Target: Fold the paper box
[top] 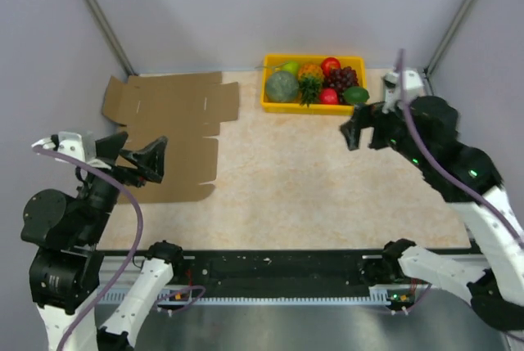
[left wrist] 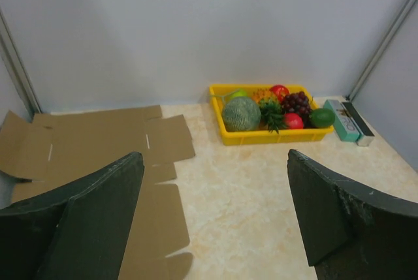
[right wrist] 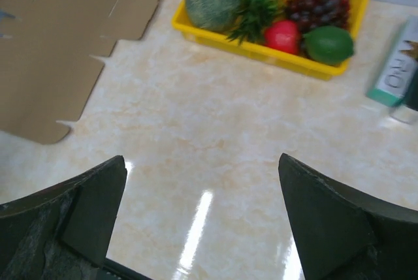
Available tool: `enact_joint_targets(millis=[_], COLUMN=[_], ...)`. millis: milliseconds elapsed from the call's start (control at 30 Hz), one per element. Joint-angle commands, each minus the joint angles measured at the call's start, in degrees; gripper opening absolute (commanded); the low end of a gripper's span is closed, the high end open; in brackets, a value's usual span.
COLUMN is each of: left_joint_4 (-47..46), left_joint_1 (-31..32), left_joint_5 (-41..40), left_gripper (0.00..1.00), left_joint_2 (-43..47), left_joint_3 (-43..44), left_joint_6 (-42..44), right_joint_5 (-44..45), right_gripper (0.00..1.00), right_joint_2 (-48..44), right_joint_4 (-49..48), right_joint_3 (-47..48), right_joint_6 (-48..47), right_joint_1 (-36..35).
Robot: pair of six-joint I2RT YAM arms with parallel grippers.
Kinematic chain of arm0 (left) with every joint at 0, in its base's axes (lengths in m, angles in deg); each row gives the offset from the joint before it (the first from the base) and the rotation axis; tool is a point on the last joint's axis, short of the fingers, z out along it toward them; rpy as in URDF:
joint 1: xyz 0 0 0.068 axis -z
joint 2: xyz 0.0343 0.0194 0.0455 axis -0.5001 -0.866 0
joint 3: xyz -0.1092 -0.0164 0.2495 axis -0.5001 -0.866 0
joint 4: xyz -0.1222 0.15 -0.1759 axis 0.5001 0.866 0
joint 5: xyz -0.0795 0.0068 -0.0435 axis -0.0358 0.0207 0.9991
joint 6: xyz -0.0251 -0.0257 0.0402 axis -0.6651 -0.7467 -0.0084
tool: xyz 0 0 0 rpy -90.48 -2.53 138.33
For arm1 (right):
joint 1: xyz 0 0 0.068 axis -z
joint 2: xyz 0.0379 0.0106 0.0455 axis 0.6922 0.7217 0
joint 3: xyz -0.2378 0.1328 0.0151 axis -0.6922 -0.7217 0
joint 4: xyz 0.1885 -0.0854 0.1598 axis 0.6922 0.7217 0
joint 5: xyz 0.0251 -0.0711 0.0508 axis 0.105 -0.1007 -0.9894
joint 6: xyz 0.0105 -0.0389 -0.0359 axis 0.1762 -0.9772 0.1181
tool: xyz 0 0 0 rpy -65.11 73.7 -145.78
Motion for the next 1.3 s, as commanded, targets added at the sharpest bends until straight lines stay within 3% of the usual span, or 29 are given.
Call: enact_joint_targets(millis=[0, 100, 133, 167, 300, 400, 500, 567, 633, 767, 800, 967, 1100, 1133, 1267], left_joint_4=[-1.0, -0.7, -0.2, 0.5, 5.3, 4.1, 2.4, -4.5, -9.0, -20.6, -24.4, -27.5, -28.1, -25.6, -24.5], left_joint_1=[0.1, 0.1, 0.0, 0.0, 0.0, 0.0, -0.6, -1.6, -5.8, -14.0, -15.3, -21.8, -23.0, -23.1, -23.3], left_joint_5=[2.4, 4.2, 4.7, 4.1, -4.2, -4.5, -8.1, -9.1, -4.6, 6.8, 10.6, 14.3, 19.0, 19.9, 16.7], left_gripper=[0.93, 0.91, 0.91, 0.92, 0.90, 0.93, 0.95, 0.95, 0.92, 0.65, 0.65, 0.63, 0.47, 0.43, 0.41], left_joint_2=[1.5, 3.1, 4.0, 4.4, 3.5, -1.0, -10.9, -17.5, -24.7, -36.3, -40.4, -51.9, -61.7, -62.8, -62.6], left_joint_3=[-5.1, -9.0, -10.1, -12.4, -18.1, -24.4, -24.5, -25.3, -25.3, -27.5, -28.0, -25.5, -22.9, -21.6, -24.2], left_joint_6=[-4.6, -7.1, -7.7, -8.3, -17.7, -23.5, -26.5, -27.6, -29.9, -32.7, -33.5, -31.2, -29.2, -29.2, -29.6], right_joint_5=[-3.6, -15.9, -18.0, -19.6, -25.5, -28.0, -27.8, -24.4, -23.2, -19.6, -19.1, -15.0, -13.1, -12.5, -10.2], right_gripper=[0.99, 0.99, 0.99, 0.99, 0.99, 0.99, 0.96, 0.94, 0.88, 0.83, 0.77, 0.76, 0.75, 0.74, 0.74], right_joint_2=[13.9, 21.7, 25.4, 28.3, 42.1, 52.4, 59.7, 64.5, 68.0, 75.4, 78.2, 83.7, 90.4, 91.5, 96.4], right_joint_4=[-12.1, -23.6, -33.0, -36.1, -49.2, -56.8, -62.4, -61.4, -60.7, -58.3, -56.1, -54.4, -50.7, -48.6, -47.7], right_joint_3=[-0.2, -3.7, -5.0, -5.6, -3.8, -1.2, 1.8, 5.4, 9.7, 15.8, 17.2, 22.6, 29.6, 32.6, 36.8], right_joint_6=[5.4, 11.9, 13.7, 15.1, 24.9, 31.6, 34.6, 37.4, 38.9, 45.1, 45.6, 47.0, 46.7, 46.8, 48.9], right_joint_1=[-7.8, -9.0, -9.4, -10.2, -12.3, -12.4, -12.4, -12.4, -12.3, -11.9, -11.7, -10.3, -9.5, -9.4, -8.4])
